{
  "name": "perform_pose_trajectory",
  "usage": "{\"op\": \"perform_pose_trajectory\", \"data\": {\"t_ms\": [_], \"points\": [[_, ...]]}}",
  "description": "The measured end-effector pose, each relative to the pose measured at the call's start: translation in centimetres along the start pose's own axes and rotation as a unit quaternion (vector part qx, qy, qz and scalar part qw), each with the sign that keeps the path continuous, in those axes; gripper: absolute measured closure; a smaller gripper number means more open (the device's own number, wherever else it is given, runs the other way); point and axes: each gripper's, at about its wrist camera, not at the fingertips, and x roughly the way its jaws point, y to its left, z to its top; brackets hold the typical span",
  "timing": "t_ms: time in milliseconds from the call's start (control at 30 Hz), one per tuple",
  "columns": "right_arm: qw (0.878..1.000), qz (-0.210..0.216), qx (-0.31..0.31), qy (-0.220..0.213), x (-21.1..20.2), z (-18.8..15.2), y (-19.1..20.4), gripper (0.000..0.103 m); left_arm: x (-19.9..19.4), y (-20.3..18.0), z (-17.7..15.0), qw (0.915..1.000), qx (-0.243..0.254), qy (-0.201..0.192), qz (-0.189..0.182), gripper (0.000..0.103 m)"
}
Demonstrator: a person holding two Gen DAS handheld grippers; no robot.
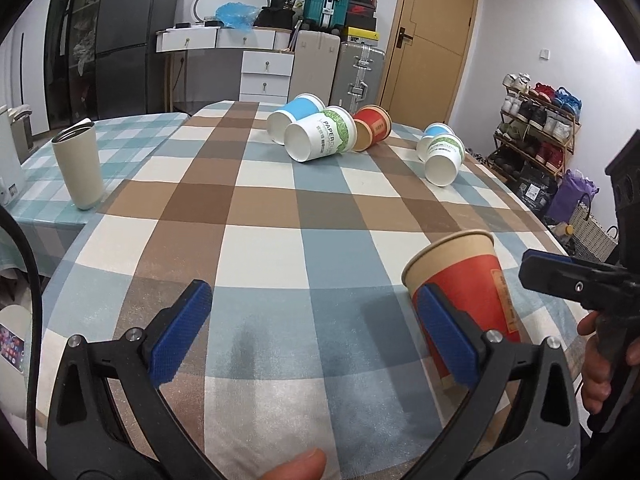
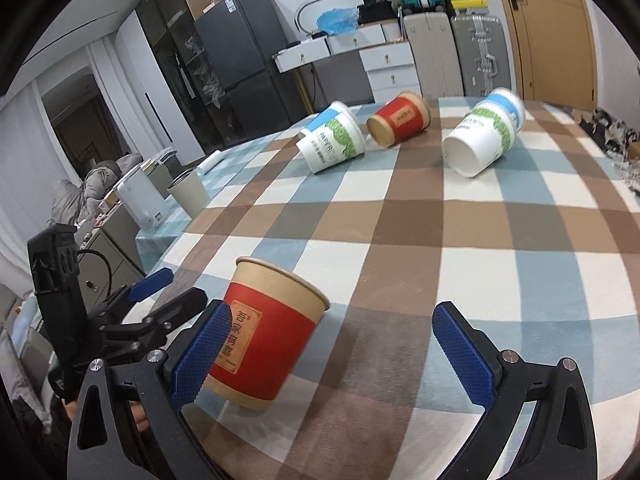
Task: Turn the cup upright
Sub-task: 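Carry the upright red cup with the right gripper and lower it toward the table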
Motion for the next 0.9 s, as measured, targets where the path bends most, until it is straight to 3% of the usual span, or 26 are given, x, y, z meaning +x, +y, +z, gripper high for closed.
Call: {"op": "perform_pose_trajectory", "data": {"t_ms": [200, 333, 900], "points": [[0.998, 0.041, 0.022, 0.033, 1.3, 0.4, 0.1, 0.006, 0.5, -0.5, -0.2, 0.9999, 0.010, -0.003, -0.012, 0.001], [0.996, 0.060, 0.035, 0.054, 2.2, 0.7, 0.2, 0.016, 0.4, -0.7, -0.2, 0.9997, 0.023, -0.005, -0.010, 0.001], [0.974, 0.132, 0.114, 0.142, 5.6, 2.0, -1.0, 0.020, 1.2, -0.4, -0.9, 0.9991, 0.026, 0.025, -0.023, 0.001]]}}
